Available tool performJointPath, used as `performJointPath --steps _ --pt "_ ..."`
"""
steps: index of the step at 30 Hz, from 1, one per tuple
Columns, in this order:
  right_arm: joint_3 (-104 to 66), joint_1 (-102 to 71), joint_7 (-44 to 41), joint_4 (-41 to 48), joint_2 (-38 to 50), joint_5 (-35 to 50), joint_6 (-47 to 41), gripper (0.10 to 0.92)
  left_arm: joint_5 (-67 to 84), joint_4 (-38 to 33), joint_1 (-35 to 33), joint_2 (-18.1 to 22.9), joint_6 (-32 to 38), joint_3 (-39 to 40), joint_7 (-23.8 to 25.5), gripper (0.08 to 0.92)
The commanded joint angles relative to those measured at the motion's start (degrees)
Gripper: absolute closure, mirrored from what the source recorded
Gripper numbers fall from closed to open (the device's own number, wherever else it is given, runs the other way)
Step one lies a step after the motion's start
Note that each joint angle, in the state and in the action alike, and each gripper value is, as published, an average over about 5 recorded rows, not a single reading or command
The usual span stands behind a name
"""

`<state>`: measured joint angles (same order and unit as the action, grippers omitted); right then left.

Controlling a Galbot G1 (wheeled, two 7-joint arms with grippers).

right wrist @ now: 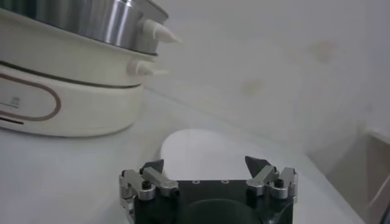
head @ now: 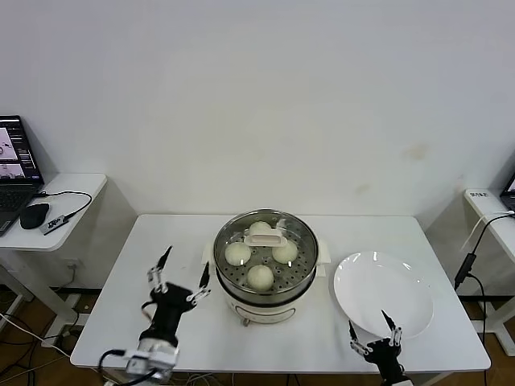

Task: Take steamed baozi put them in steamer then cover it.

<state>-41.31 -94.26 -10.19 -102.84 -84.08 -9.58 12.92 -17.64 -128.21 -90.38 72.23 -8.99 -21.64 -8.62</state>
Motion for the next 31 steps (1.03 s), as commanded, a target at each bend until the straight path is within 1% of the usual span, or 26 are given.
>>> performJointPath --steps 1,6,10,24,31 --pt "6.2 -6.5 0.8 -5.8 5.2 7.4 -1.8 0.203 31.2 2.4 -14.3 2.9 12.5 -8.8 -6.7 0.177" --pt "6.5 -7.7 1.6 -7.5 5.8 7.3 -2.3 0.203 31.1 5.5 -14.4 3.4 14.5 -9.0 -4.7 0.177" --pt "6.7 -8.1 1.7 -8.0 5.0 6.4 -2.1 0.203 31.0 6.7 -14.3 3.6 14.5 -9.0 -3.6 0.177" --pt "8.9 -9.8 1.0 -11.5 5.0 8.5 -4.3 0.203 29.4 7.7 -14.9 4.2 13.6 -7.6 -2.3 0.177" --pt "10.0 -9.8 1.0 -11.8 4.3 7.6 -4.5 0.203 28.8 8.2 -14.9 4.5 13.5 -6.8 -1.3 0.177"
